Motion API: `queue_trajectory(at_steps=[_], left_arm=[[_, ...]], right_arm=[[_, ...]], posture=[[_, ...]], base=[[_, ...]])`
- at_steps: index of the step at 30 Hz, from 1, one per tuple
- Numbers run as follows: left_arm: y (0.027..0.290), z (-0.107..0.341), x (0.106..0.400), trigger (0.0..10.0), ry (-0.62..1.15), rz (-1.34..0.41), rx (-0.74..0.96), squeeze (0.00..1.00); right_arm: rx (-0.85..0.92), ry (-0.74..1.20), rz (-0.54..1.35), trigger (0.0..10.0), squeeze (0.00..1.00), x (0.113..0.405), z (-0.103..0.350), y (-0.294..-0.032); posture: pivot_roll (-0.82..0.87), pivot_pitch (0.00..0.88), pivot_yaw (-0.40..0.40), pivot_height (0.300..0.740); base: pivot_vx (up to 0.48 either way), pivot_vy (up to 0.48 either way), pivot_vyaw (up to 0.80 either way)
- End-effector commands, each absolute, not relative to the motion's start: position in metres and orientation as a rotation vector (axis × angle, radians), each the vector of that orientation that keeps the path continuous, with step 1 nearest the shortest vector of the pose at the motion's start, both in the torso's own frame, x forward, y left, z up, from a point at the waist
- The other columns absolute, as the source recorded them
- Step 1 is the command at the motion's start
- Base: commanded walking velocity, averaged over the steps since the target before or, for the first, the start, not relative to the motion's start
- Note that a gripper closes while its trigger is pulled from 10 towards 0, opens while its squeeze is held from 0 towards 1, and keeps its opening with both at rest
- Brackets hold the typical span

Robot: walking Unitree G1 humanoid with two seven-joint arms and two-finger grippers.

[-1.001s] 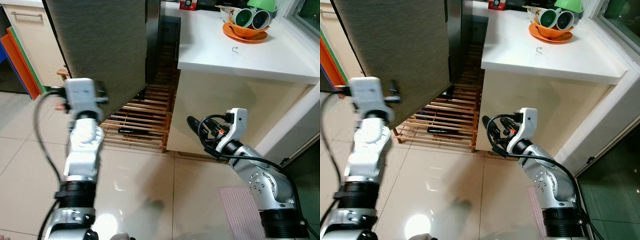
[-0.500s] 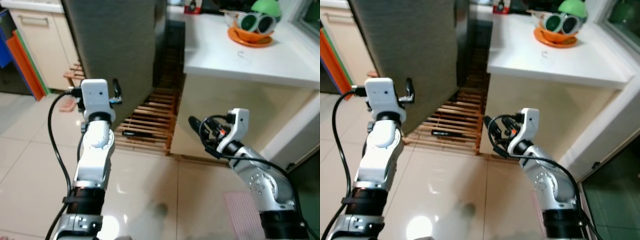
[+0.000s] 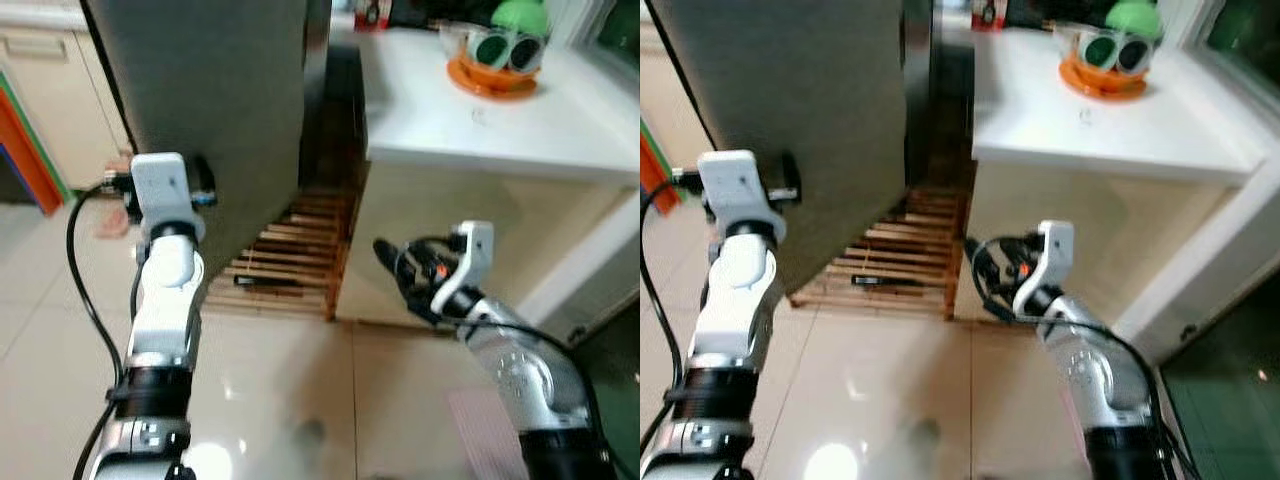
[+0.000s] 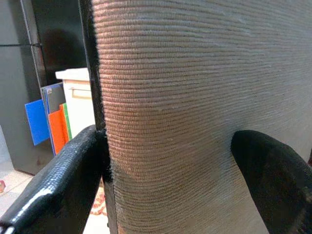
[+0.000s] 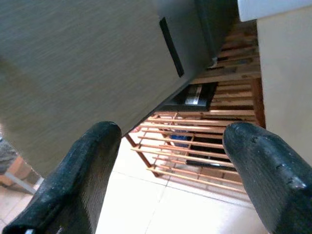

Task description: Restocking fridge

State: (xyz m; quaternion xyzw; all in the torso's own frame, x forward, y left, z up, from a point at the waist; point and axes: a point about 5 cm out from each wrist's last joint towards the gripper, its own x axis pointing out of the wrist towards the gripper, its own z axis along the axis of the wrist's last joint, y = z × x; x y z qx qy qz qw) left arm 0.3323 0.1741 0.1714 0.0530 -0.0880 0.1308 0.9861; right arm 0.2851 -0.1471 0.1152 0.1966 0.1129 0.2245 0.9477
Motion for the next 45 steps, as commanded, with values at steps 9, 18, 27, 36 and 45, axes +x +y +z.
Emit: queue_trajectory(at_steps=[9,18,27,36,45], left_arm=[[0.194,0.174,0.333,10.0,-0.169,0.371,0.153,0.0],[0.195,0.174,0.331,10.0,-0.155,0.396,0.219,0.0],[0.2,0.183,0.333,10.0,-0.166,0.438,0.286,0.0],[0.194,0.165,0.319,10.0,-0.097,0.428,0.223,0.0],[0.149,0.154,0.288,9.7,-0.118,0.149,0.155,0.0]], right_arm=[[0.392,0.204,0.494,10.0,0.24,0.289,0.121,-0.141],[0.387,0.21,0.504,10.0,0.25,0.289,0.119,-0.14],[0.389,0.212,0.513,10.0,0.24,0.29,0.118,-0.139],[0.354,0.163,0.501,10.0,0.23,0.301,0.128,-0.134],[0.231,0.147,0.369,10.0,0.22,0.314,0.125,-0.147]], posture=[[-0.02,0.0,-0.045,0.74],[-0.01,0.0,-0.052,0.74],[0.01,0.0,-0.056,0.74],[0.01,0.0,-0.052,0.74],[0.02,0.0,-0.048,0.74]], base=[[0.337,0.032,0.0],[0.0,0.0,0.0],[0.0,0.0,0.0],[0.0,0.0,0.0],[0.135,0.0,0.0]])
